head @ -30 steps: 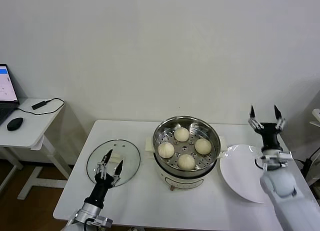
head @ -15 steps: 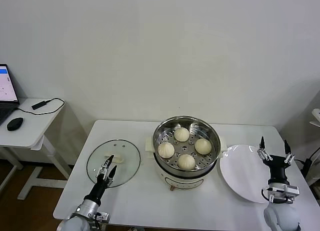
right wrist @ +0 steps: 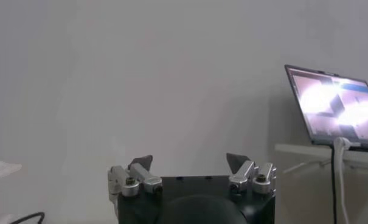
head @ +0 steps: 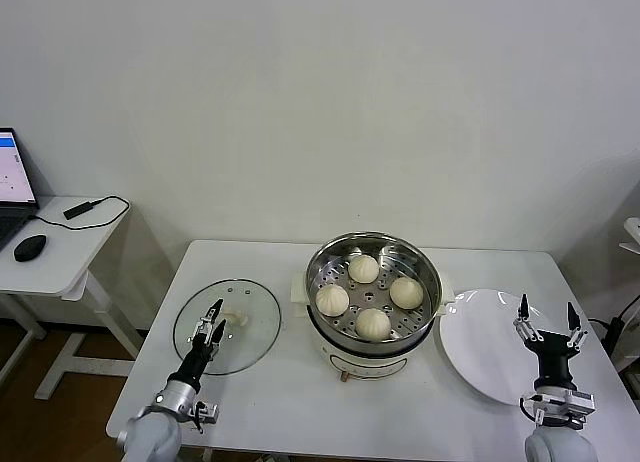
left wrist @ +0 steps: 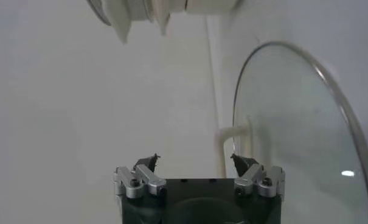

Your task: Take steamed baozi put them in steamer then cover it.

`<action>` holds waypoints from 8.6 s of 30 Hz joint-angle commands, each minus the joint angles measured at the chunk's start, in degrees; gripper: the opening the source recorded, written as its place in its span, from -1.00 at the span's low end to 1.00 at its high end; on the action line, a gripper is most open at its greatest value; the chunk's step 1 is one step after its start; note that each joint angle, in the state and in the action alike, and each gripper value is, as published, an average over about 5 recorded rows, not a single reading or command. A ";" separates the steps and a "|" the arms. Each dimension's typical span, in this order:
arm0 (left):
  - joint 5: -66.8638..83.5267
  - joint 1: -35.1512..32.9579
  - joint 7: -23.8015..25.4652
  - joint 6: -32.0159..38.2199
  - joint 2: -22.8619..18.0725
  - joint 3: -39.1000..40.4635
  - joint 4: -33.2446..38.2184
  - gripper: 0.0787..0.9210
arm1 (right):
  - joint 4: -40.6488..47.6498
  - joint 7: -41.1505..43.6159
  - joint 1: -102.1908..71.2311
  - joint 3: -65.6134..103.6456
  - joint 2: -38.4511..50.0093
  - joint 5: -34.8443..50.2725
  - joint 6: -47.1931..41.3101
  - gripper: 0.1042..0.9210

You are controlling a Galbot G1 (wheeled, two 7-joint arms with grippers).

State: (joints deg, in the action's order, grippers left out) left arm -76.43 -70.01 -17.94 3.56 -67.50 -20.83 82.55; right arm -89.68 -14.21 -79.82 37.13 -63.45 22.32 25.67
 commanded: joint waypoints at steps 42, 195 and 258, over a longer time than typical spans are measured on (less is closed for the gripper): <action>0.33 8.78 1.44 -0.88 -2.63 1.76 -10.43 0.24 | -0.40 -0.16 -0.47 1.22 -0.68 -0.95 -0.03 0.76; -14.92 21.19 36.52 -46.20 -21.39 40.75 16.94 -0.02 | 6.02 -1.03 7.41 -2.14 -3.48 -6.46 -2.51 0.76; 72.68 -2.28 15.13 16.45 -6.39 -1.51 13.35 0.77 | -1.11 7.78 -2.31 -2.94 -1.97 1.26 -5.47 0.76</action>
State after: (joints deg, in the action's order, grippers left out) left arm -5.29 -69.23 -2.96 14.28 -73.77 -20.57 97.35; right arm -90.17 -7.48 -80.65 33.82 -65.25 23.41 20.45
